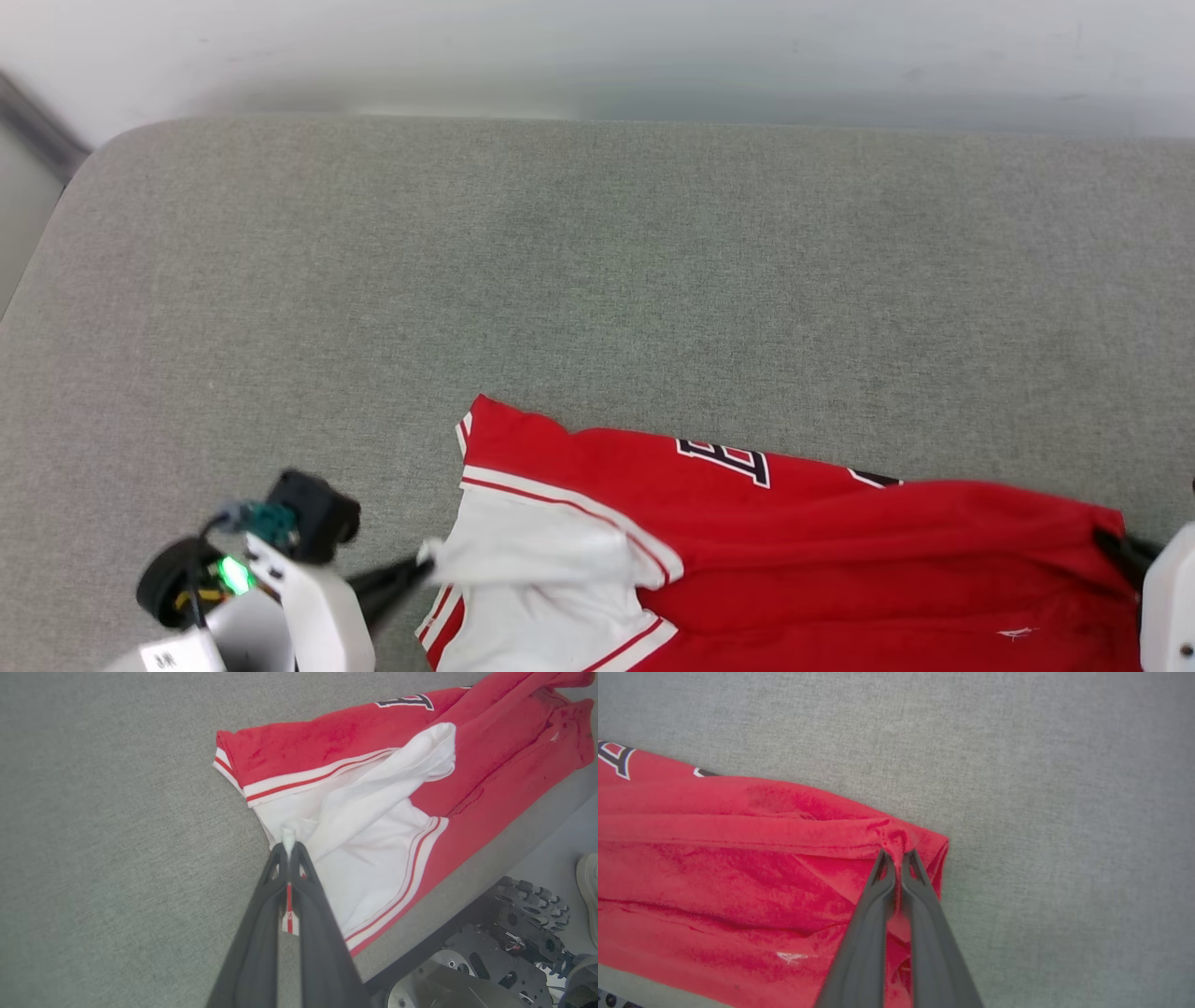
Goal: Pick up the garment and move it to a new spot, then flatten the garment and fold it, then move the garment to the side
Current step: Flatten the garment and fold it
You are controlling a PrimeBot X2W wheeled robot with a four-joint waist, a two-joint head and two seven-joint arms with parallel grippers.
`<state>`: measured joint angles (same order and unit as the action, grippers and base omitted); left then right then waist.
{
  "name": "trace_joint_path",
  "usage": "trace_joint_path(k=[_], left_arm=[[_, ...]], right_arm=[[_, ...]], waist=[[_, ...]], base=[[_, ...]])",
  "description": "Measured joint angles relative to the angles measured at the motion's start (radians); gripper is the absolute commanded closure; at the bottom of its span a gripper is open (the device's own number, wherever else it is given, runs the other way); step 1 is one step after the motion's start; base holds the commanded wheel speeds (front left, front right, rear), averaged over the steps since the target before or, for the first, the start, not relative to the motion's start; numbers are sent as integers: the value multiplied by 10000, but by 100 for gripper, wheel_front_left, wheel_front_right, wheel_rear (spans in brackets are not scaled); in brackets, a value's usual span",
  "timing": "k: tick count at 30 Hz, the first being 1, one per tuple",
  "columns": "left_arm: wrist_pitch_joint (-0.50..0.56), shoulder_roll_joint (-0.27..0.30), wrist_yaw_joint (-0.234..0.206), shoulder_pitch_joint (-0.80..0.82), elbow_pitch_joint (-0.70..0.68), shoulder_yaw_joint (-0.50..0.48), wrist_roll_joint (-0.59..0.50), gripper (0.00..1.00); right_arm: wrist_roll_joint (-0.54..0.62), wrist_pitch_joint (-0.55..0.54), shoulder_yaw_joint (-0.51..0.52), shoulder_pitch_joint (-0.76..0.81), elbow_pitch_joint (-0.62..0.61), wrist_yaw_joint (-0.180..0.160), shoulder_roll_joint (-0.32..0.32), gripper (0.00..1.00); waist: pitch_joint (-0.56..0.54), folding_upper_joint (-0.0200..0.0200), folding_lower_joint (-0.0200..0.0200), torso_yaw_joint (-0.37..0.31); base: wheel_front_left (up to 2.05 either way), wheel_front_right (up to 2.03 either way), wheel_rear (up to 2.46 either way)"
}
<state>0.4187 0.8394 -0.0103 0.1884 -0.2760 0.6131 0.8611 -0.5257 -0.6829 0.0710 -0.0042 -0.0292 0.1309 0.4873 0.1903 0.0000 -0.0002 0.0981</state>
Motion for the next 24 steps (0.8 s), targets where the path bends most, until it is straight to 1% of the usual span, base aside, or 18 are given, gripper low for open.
trace_joint_path(k=[5,11,15,21,22,23,24], left_arm=[[-15,-61,-82,-638,94,416,13,100],[10,-226,-130,-813,368,779,-190,100],[6,-401,-69,-815,662,945,-228,100],[-102,-640,105,-755,1198,1195,-516,100],[-151,-702,123,-728,1304,1233,-569,100],[-182,-792,132,-703,1423,1250,-564,100],[-190,-894,132,-692,1517,1267,-548,100]], right_arm=[[-174,-23,-382,709,-25,0,414,100],[-303,67,-1057,1033,23,0,1064,100],[-245,320,-1517,1071,144,2,1595,100],[-276,727,-2224,926,401,0,2059,100],[-270,823,-2362,862,466,0,2102,95],[-242,913,-2495,834,535,-2,2148,95],[-217,1014,-2587,799,623,-2,2180,48]], waist=[[-28,0,1,14],[10,0,1,55],[78,0,1,69],[224,0,2,88],[238,0,2,95],[241,0,2,100],[232,0,2,105]], base=[[0,0,0],[0,0,0],[0,0,0],[0,0,0],[0,0,0],[0,0,0],[0,0,0]])
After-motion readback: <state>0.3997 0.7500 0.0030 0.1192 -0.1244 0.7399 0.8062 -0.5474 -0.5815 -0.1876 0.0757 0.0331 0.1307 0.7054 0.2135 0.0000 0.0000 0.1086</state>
